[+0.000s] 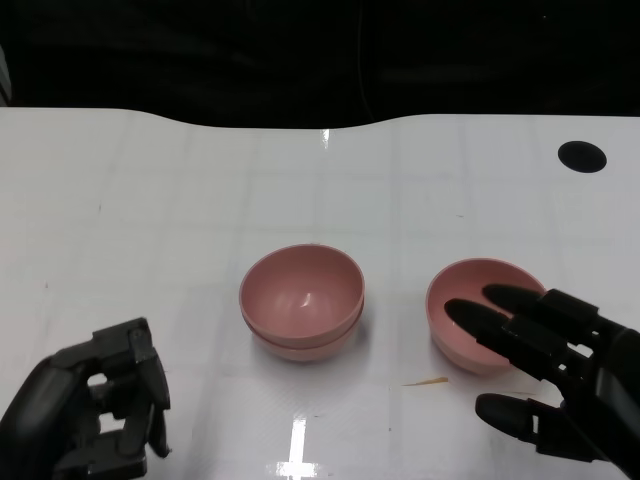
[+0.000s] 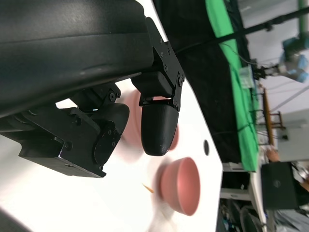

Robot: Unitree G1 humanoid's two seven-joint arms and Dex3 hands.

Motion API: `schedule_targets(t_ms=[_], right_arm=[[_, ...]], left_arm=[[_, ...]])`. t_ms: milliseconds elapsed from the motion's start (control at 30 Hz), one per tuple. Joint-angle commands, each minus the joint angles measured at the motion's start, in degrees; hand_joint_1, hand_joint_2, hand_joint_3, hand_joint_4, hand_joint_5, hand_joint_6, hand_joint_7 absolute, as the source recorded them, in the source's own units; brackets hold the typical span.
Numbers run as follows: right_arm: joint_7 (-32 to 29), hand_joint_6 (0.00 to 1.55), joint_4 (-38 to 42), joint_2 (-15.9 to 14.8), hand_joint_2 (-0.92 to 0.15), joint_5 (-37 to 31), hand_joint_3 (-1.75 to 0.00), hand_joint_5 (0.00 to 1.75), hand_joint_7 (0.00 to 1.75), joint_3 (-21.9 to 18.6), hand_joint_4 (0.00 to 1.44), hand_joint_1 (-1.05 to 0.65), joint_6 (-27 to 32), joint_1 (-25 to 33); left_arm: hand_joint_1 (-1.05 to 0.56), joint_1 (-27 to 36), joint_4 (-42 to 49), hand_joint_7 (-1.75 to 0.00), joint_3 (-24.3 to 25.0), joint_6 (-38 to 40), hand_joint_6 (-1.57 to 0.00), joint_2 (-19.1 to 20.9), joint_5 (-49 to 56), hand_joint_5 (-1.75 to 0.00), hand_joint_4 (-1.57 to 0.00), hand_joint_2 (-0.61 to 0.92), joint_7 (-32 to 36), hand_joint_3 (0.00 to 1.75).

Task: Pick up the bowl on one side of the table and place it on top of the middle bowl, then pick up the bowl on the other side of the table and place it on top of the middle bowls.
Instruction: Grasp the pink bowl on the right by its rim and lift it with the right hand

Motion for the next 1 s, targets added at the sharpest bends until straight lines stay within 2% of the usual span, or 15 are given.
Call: schedule_targets(t_ms=[33,200,333,533,800,900,1000], right_arm=[[-0.2,0.29,-4.2,-3.4,-0.92,-2.9,-0.38,0.01,0.02,3.2,0.32,-0.8,8.1,0.2],[8.6,0.34,-9.6,-8.4,-0.92,-4.6,-0.32,0.01,0.03,9.2,0.33,-0.85,21.4,-1.7],[11.7,0.42,-10.3,-11.3,-0.92,-5.3,-0.27,0.03,0.05,13.8,0.39,-0.87,28.5,-3.7],[10.6,0.43,-2.9,-14.7,-0.92,-6.4,-0.25,0.03,0.04,20.8,0.41,-0.87,34.9,-9.1],[8.4,0.43,-2.3,-17.9,-0.92,-4.0,-0.24,0.03,0.03,25.0,0.41,-0.86,38.5,-10.0],[1.1,0.45,14.9,-16.5,-0.92,-5.9,-0.24,0.04,0.03,30.1,0.44,-0.81,38.9,-17.2],[-3.9,0.47,23.1,-16.3,-0.92,-5.3,-0.23,0.04,0.03,33.4,0.46,-0.77,38.5,-20.8]], left_arm=[[0.2,-0.3,1.4,-1.75,1.0,-0.5,-0.66,-1.5,2.4,-1.75,-0.83,0.62,0.5,1.3],[0.2,-1.0,2.6,-1.75,2.0,-0.6,-0.63,-3.4,5.3,-1.75,-0.78,0.62,1.0,1.26],[0.2,-1.1,2.7,-1.75,2.9,0.4,-0.62,-4.4,6.3,-1.75,-0.77,0.63,1.4,1.24],[0.18,-1.1,2.6,-1.75,3.6,0.7,-0.59,-5.1,8.0,-1.75,-0.74,0.63,1.6,1.2],[0.18,-1.2,2.5,-1.75,4.0,0.9,-0.59,-5.6,8.5,-1.75,-0.74,0.64,1.2,1.19],[0.17,-1.1,2.0,-1.74,3.8,0.9,-0.59,-6.2,9.8,-1.75,-0.72,0.63,2.1,1.18],[0.16,-1.0,1.4,-1.72,3.9,1.9,-0.59,-6.7,10.7,-1.75,-0.71,0.63,2.8,1.18]])
